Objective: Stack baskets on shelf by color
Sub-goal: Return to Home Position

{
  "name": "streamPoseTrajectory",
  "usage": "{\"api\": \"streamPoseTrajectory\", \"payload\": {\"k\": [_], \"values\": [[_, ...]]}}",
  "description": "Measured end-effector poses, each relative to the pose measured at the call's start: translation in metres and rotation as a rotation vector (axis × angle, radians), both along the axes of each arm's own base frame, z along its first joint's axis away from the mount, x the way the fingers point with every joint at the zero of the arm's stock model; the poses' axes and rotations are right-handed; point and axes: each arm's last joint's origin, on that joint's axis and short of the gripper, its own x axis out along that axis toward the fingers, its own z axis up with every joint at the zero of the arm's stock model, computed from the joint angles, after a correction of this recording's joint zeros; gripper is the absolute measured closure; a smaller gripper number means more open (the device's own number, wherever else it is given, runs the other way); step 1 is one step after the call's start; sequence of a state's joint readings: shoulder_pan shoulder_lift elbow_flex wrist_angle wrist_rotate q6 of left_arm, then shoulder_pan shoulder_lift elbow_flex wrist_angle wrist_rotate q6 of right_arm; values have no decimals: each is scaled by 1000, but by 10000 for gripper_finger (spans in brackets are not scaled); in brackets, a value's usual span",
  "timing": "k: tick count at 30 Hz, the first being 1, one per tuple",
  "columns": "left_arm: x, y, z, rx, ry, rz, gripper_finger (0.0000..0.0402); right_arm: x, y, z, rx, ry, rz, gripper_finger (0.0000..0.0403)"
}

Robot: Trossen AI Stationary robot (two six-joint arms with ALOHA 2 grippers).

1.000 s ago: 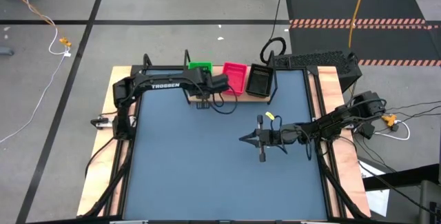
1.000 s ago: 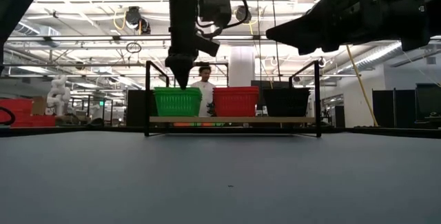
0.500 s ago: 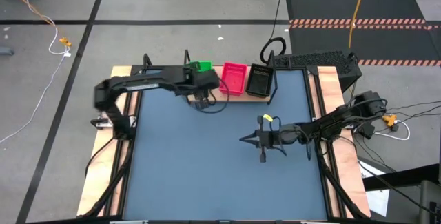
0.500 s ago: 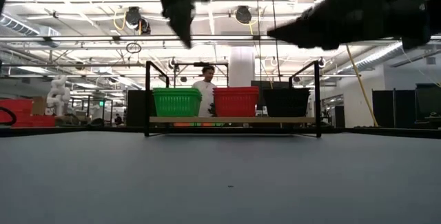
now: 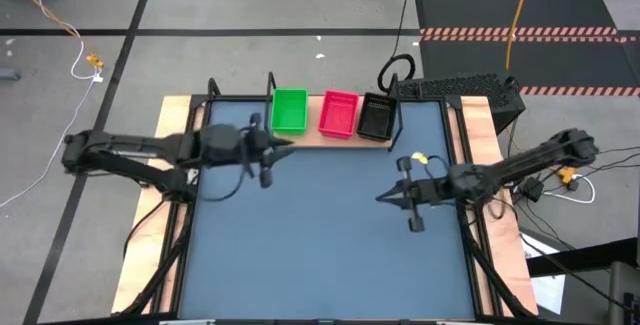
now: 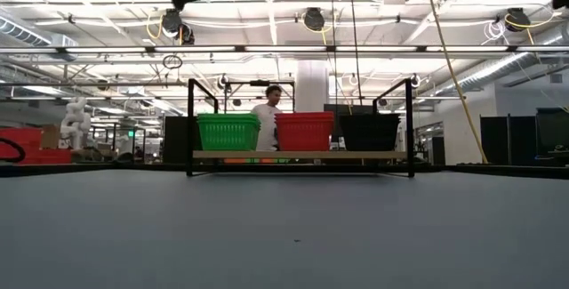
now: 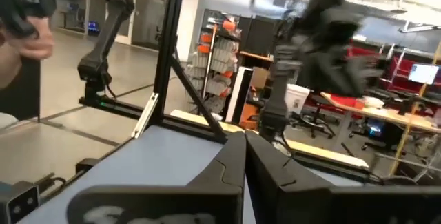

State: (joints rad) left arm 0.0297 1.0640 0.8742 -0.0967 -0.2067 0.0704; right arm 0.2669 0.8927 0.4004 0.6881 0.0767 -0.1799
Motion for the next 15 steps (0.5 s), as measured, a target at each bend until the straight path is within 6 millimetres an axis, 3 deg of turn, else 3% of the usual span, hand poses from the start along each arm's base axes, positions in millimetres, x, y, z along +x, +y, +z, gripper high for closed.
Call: {"api": "streamPoseTrajectory", "payload": {"k": [7,11,15], "values": [[-37,-14,-52,-22,-216,-61,305,-35,-12,4,41,130,-16,403],[-53,-14,-74,-47,-257,-57,305,-41,-14,-1,76,134,-15,403],[-66,-13,-91,-57,-309,-56,305,-43,-14,-18,71,103,-12,403]]}}
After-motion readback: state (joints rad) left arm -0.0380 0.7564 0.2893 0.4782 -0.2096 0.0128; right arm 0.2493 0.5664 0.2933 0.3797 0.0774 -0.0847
